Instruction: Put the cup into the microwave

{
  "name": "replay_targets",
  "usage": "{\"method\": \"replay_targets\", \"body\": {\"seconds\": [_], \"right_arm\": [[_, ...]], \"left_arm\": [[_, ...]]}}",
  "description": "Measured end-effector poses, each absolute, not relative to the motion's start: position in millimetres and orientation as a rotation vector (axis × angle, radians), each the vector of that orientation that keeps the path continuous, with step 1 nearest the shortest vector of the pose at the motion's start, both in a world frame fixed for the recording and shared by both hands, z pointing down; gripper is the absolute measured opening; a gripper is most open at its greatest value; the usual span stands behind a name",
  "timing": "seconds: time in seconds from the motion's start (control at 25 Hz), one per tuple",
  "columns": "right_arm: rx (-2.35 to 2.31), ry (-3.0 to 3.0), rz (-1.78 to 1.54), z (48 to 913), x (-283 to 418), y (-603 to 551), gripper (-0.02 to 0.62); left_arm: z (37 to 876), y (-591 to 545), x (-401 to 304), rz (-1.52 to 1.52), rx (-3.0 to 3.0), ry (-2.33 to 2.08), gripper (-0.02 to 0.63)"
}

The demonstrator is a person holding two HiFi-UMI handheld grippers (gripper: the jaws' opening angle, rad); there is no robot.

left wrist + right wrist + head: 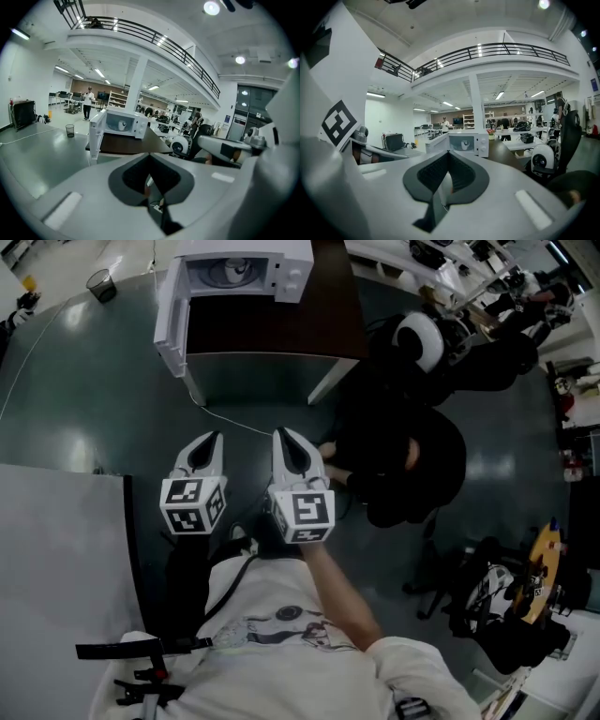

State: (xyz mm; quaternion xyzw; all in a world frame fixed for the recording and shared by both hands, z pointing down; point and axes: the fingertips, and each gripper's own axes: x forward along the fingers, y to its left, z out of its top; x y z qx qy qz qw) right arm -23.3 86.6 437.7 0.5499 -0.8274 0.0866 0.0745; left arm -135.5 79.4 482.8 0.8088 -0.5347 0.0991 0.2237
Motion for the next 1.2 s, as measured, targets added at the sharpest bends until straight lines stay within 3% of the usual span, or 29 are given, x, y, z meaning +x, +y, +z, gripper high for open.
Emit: {"method": "replay_targets", "body": {"seconds": [0.64, 1.2], "right_arm": [[1.587, -2.542, 0.219, 425.3, -50.3, 192.4, 0.002], [1.592, -2.591, 0.232, 407.3, 22.3, 254.3, 0.002]], "left_arm": [[470.1, 181.1, -153.5, 0.236, 2.247, -1.511, 0.000], [437.1, 241.4, -91.7, 0.230, 2.277, -1.621, 0.000]]}}
